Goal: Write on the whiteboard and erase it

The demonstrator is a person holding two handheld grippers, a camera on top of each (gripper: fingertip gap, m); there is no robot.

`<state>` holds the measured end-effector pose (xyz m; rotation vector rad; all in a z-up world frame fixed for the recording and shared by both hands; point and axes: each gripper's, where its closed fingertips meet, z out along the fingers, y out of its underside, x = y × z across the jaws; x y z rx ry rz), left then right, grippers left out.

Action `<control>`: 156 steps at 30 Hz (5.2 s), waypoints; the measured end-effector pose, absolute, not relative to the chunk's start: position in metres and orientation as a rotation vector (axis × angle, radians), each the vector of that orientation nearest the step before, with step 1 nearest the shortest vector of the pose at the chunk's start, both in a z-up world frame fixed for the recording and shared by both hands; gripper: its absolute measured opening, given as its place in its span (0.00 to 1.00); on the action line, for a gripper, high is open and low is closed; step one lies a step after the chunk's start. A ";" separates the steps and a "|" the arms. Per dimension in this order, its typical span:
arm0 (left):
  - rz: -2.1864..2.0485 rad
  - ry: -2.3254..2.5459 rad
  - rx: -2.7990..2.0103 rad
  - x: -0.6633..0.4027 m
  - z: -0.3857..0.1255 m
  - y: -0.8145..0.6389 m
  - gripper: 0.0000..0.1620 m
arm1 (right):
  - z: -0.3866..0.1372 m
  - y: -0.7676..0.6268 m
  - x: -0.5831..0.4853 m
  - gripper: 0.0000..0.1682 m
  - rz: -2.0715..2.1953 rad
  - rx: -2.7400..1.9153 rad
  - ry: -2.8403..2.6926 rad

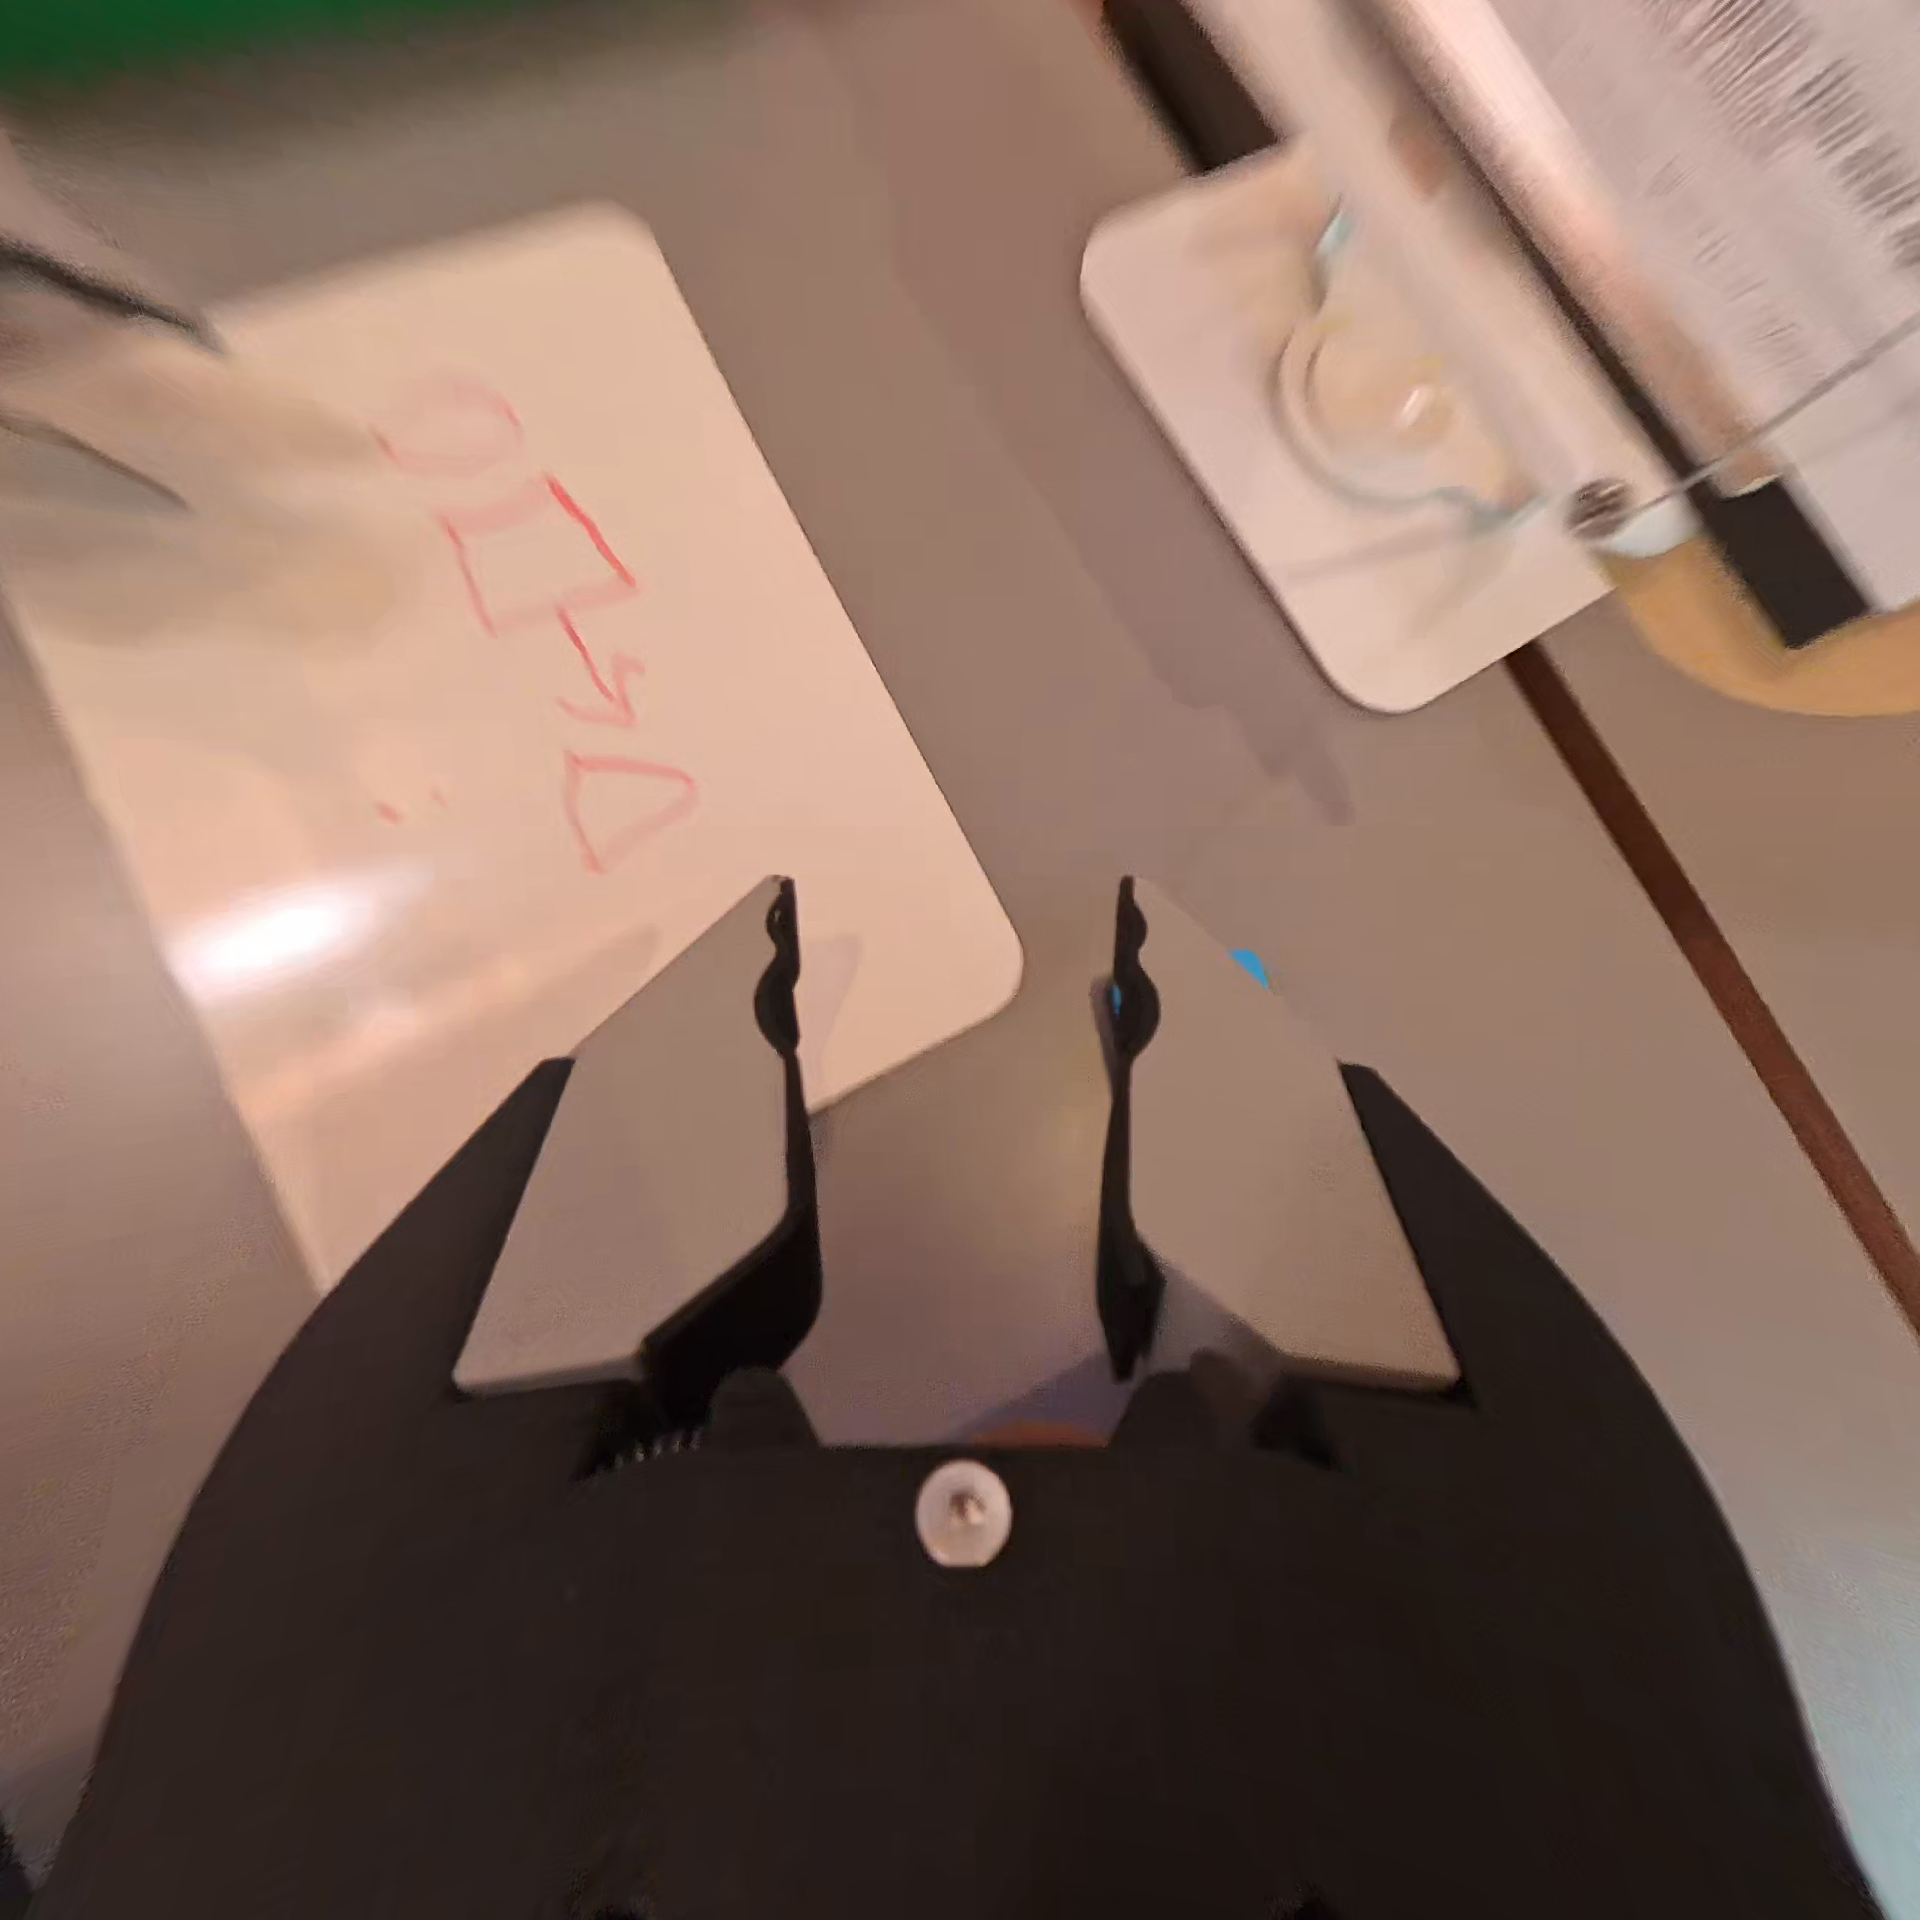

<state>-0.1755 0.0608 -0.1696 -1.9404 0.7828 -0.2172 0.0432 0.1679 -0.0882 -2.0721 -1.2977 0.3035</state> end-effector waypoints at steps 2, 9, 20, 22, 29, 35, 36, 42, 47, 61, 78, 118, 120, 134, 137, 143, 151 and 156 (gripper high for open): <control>-0.218 0.789 -1.942 -0.175 -0.170 0.061 0.26 | -0.123 0.186 0.051 0.36 0.181 -2.188 -1.443; -0.240 0.791 -1.948 -0.174 -0.171 0.060 0.26 | -0.172 0.242 0.085 0.36 -0.161 -2.261 -1.602; -0.257 0.804 -1.959 -0.170 -0.173 0.059 0.26 | -0.203 0.243 0.115 0.31 -0.175 -2.431 -1.715; -0.243 0.810 -1.957 -0.169 -0.173 0.059 0.27 | -0.202 0.239 0.103 0.30 -0.116 -2.392 -1.727; -0.224 0.806 -1.951 -0.170 -0.173 0.060 0.26 | -0.182 0.210 0.076 0.30 -0.041 -2.304 -1.811; -0.248 0.789 -1.954 -0.171 -0.171 0.060 0.26 | -0.161 0.154 0.023 0.30 0.072 -2.120 -1.999; -0.246 0.788 -1.953 -0.171 -0.171 0.060 0.26 | -0.164 0.149 0.019 0.30 0.038 -2.099 -2.032; -0.225 0.777 -1.946 -0.173 -0.170 0.062 0.26 | -0.186 0.124 0.006 0.40 0.003 -2.103 -2.125; -0.231 0.777 -1.949 -0.173 -0.170 0.062 0.26 | -0.189 0.122 0.007 0.38 0.012 -2.105 -2.125; -0.284 0.850 -2.067 -0.166 -0.190 0.052 0.00 | -0.199 0.134 -0.024 0.29 0.071 -2.258 -1.899; -0.336 0.875 -2.141 -0.163 -0.201 0.050 0.00 | -0.203 0.080 -0.075 0.30 0.136 -2.333 -1.984; -0.374 0.869 -2.148 -0.162 -0.200 0.050 0.00 | -0.197 0.050 -0.076 0.29 0.330 -2.355 -1.831; -0.375 0.870 -2.148 -0.162 -0.200 0.049 0.00 | -0.198 0.072 -0.064 0.29 0.125 -2.409 -1.738; -0.372 0.871 -2.147 -0.162 -0.200 0.049 0.00 | -0.198 0.077 -0.070 0.29 0.056 -2.442 -1.666; -0.359 0.876 -2.143 -0.162 -0.200 0.049 0.00 | -0.197 0.109 -0.065 0.28 0.053 -2.479 -1.549; -0.376 0.871 -2.148 -0.162 -0.200 0.049 0.00 | -0.197 0.109 -0.113 0.29 0.380 -2.467 -1.564; -0.375 0.874 -2.146 -0.162 -0.200 0.049 0.00 | -0.199 0.113 -0.133 0.29 0.247 -2.417 -1.674; -0.371 0.877 -2.145 -0.162 -0.200 0.048 0.00 | -0.198 0.103 -0.143 0.29 0.374 -2.427 -1.677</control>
